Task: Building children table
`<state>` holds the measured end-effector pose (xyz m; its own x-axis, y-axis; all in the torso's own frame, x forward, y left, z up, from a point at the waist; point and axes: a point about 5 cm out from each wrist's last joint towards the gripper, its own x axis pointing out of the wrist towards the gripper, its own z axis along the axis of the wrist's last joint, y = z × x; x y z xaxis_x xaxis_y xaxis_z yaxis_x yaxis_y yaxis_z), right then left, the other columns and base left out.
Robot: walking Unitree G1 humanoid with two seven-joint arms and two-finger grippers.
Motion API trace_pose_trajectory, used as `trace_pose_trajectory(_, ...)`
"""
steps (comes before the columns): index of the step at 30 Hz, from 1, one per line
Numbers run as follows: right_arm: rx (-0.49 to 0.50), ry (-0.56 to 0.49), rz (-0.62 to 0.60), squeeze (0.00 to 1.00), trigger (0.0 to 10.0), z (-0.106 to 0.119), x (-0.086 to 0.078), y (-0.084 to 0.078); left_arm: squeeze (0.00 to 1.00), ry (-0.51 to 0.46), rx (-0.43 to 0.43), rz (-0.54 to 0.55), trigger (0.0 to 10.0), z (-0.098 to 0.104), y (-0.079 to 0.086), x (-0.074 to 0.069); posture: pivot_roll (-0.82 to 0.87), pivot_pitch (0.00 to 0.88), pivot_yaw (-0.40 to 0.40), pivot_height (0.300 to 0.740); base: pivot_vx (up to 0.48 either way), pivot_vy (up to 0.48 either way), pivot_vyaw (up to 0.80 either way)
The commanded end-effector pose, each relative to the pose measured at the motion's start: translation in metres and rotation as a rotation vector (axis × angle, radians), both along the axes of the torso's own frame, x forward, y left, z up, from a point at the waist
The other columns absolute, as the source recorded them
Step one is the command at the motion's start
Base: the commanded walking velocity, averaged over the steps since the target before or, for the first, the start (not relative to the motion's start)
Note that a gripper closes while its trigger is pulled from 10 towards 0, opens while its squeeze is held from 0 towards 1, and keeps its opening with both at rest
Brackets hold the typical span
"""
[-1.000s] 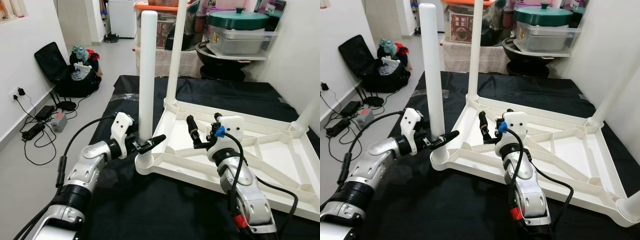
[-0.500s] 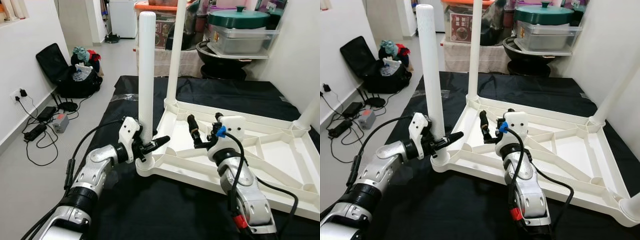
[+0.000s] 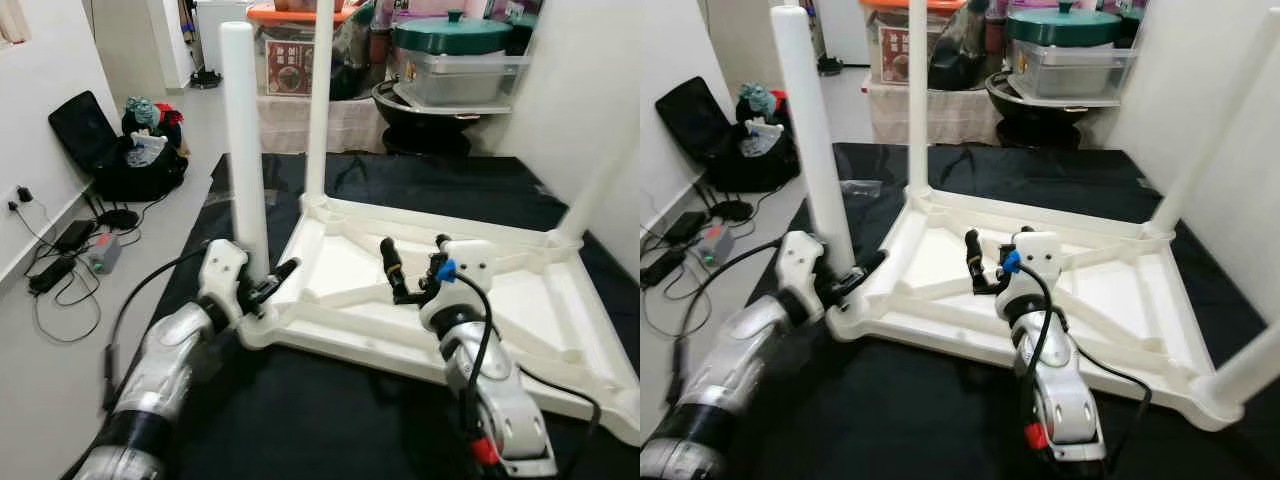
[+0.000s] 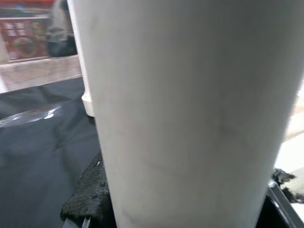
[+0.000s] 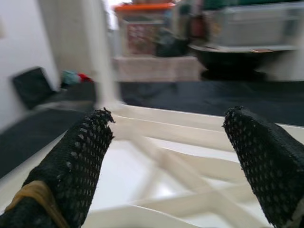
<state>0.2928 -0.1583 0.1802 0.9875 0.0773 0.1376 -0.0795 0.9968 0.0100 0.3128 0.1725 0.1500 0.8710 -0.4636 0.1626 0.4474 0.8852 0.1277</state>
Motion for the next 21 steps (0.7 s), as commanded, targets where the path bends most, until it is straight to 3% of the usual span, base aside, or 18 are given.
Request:
trace_pose_trajectory(1, -0.005, 0.012, 0.009, 0.00, 10.0, -0.003, -0.003, -0.001, 0.00, 0.052, 0.064, 0.069, 0.0, -0.011, 0.020, -0.012, 0.09, 0.000, -0.051, 0.740, 0.000, 0.000, 0.00)
trace_pose_trajectory(5, -0.016, 0.061, 0.033, 0.00, 10.0, -0.012, -0.008, -0.010, 0.00, 0.087, 0.077, 0.016, 0.0, -0.018, 0.014, -0.036, 0.10, 0.000, -0.057, 0.740, 0.000, 0.000, 0.00)
trace_pose_trajectory(10, -0.004, 0.093, 0.073, 0.00, 10.0, -0.017, -0.013, -0.013, 0.00, 0.089, 0.082, 0.006, 0.0, -0.018, 0.012, -0.041, 0.11, 0.000, -0.060, 0.740, 0.000, 0.000, 0.00)
trace_pose_trajectory(11, -0.020, 0.131, 0.156, 0.00, 10.0, -0.023, -0.022, -0.016, 0.00, 0.091, 0.084, 0.006, 0.0, -0.017, 0.012, -0.043, 0.11, 0.000, -0.062, 0.740, 0.000, 0.000, 0.00)
trace_pose_trajectory(13, -0.020, 0.131, 0.156, 0.00, 10.0, -0.023, -0.022, -0.016, 0.00, 0.091, 0.084, 0.006, 0.0, -0.017, 0.012, -0.043, 0.11, 0.000, -0.062, 0.740, 0.000, 0.000, 0.00)
trace_pose_trajectory(14, -0.028, 0.172, 0.330, 0.00, 10.0, -0.022, -0.044, -0.031, 0.00, 0.093, 0.091, 0.015, 0.0, -0.015, 0.014, -0.043, 0.09, 0.000, -0.058, 0.740, 0.000, 0.000, 0.00)
trace_pose_trajectory(17, -0.028, 0.172, 0.330, 0.00, 10.0, -0.022, -0.044, -0.031, 0.00, 0.093, 0.091, 0.015, 0.0, -0.015, 0.014, -0.043, 0.09, 0.000, -0.058, 0.740, 0.000, 0.000, 0.00)
trace_pose_trajectory(20, -0.154, 0.355, 0.822, 0.00, 10.0, -0.012, -0.117, -0.073, 0.00, 0.103, 0.119, 0.021, 0.4, -0.010, 0.020, -0.038, 0.06, 0.000, -0.051, 0.740, 0.000, 0.000, 0.00)
trace_pose_trajectory(21, -0.154, 0.355, 0.822, 0.00, 10.0, -0.012, -0.117, -0.073, 0.00, 0.103, 0.119, 0.021, 0.4, -0.010, 0.020, -0.038, 0.06, 0.000, -0.051, 0.740, 0.000, 0.000, 0.00)
